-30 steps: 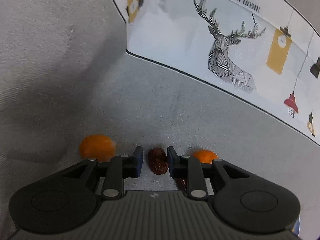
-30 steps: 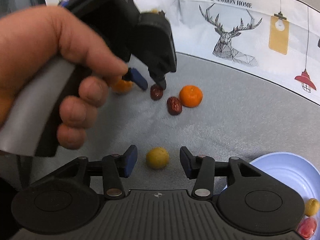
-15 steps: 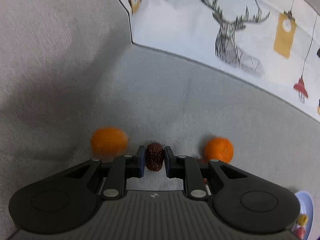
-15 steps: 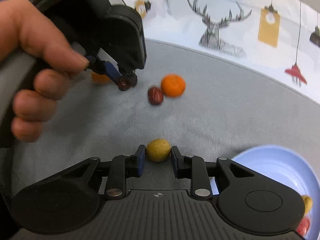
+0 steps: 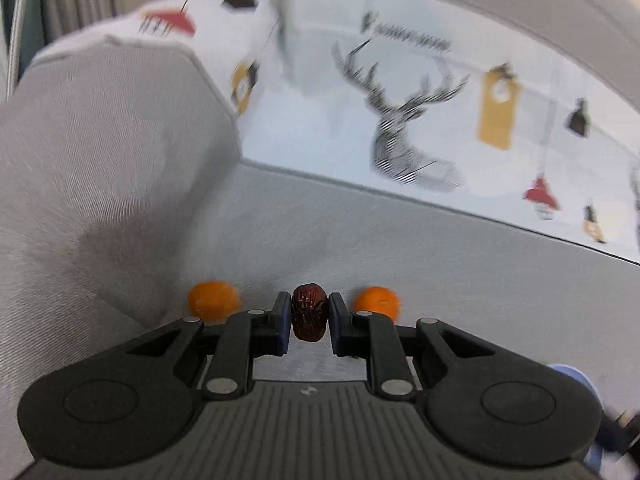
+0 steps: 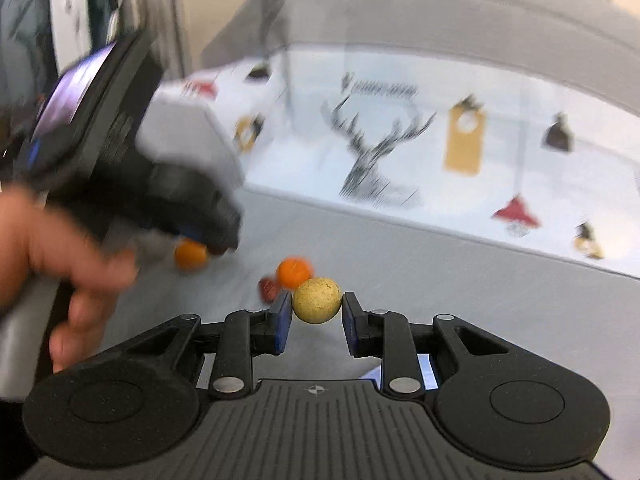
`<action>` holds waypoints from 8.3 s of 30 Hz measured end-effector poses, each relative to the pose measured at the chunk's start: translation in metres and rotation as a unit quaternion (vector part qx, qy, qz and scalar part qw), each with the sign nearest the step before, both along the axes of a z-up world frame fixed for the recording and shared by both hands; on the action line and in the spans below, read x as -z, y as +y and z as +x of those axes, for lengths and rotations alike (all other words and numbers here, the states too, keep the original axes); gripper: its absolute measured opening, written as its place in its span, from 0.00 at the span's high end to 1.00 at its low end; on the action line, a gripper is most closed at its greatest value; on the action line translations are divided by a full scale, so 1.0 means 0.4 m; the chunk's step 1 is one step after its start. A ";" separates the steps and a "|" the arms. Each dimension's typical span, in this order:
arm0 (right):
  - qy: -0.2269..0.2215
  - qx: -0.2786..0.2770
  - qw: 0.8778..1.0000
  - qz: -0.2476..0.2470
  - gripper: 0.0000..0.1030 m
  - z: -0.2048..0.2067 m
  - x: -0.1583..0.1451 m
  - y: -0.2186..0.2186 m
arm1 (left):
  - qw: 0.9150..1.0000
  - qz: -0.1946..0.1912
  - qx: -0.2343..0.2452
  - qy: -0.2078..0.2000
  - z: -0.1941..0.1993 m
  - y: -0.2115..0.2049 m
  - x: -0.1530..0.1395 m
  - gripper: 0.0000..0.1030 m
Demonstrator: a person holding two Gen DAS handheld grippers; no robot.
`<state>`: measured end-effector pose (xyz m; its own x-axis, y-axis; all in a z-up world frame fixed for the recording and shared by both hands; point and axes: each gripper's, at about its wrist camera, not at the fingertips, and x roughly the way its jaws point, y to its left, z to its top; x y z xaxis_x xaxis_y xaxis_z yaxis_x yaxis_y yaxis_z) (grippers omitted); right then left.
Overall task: Organize fruits
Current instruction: 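Carry the date and the yellow fruit over the blue plate with both grippers, then open both grippers to drop the date and yellow fruit onto the plate, then move both grippers back toward the loose oranges and date, then grasp an orange with the left gripper while the right grasps a dark red date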
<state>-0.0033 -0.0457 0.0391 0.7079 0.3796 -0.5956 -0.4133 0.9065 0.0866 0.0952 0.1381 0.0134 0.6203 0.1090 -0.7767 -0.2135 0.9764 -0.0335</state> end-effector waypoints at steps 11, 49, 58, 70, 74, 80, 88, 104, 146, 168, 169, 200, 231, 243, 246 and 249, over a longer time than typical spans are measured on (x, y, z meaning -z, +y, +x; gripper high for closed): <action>-0.015 0.089 0.996 0.005 0.72 -0.098 -0.059 -0.239 | 0.993 0.018 0.089 -0.071 -0.125 -0.137 -0.068 0.80; 0.028 0.136 0.990 -0.020 0.72 -0.099 0.042 -0.350 | 0.957 0.027 0.288 0.009 -0.234 -0.396 0.062 0.80; 0.030 0.128 0.991 -0.028 0.72 -0.097 0.047 -0.335 | 0.957 0.026 0.287 0.013 -0.233 -0.395 0.065 0.80; 0.030 0.120 0.992 -0.034 0.72 -0.098 0.052 -0.326 | 0.956 0.030 0.291 0.011 -0.233 -0.402 0.066 0.80; 0.030 0.118 0.992 -0.036 0.72 -0.098 0.053 -0.326 | 0.956 0.030 0.291 0.011 -0.233 -0.402 0.066 0.80; 0.030 0.116 0.992 -0.038 0.72 -0.099 0.054 -0.324 | 0.956 0.030 0.291 0.010 -0.233 -0.403 0.065 0.80; 0.032 0.113 0.992 -0.042 0.72 -0.096 0.055 -0.322 | 0.956 0.029 0.292 0.010 -0.232 -0.404 0.063 0.80; 0.036 0.108 0.992 -0.046 0.72 -0.092 0.062 -0.317 | 0.956 0.029 0.292 0.009 -0.231 -0.403 0.064 0.80; 0.038 0.112 0.991 -0.058 0.54 -0.090 0.068 -0.299 | 0.958 0.026 0.284 0.000 -0.228 -0.397 0.056 0.78; 0.012 0.105 0.993 -0.045 0.59 -0.070 0.064 -0.235 | 0.975 0.165 0.122 -0.090 -0.091 -0.207 -0.050 0.79; 0.011 0.104 0.994 -0.042 0.62 -0.068 0.064 -0.231 | 0.977 0.163 0.112 -0.084 -0.075 -0.189 -0.050 0.78; 0.016 -0.037 0.999 0.008 0.75 0.039 0.098 0.021 | 0.974 0.196 -0.021 0.111 0.134 0.056 0.171 0.53; 0.080 -0.084 0.993 -0.008 0.79 0.258 0.273 0.218 | 0.993 0.038 -0.057 0.092 0.109 0.117 0.105 0.62; 0.118 -0.046 0.990 -0.063 0.79 0.234 0.271 0.188 | 0.993 -0.001 -0.033 0.118 0.112 0.094 0.131 0.61; 0.120 -0.043 0.990 -0.056 0.79 0.240 0.277 0.185 | 0.992 -0.008 -0.030 0.125 0.117 0.093 0.144 0.60; 0.119 -0.043 0.990 -0.054 0.79 0.239 0.283 0.185 | 0.992 -0.006 -0.030 0.124 0.120 0.091 0.149 0.60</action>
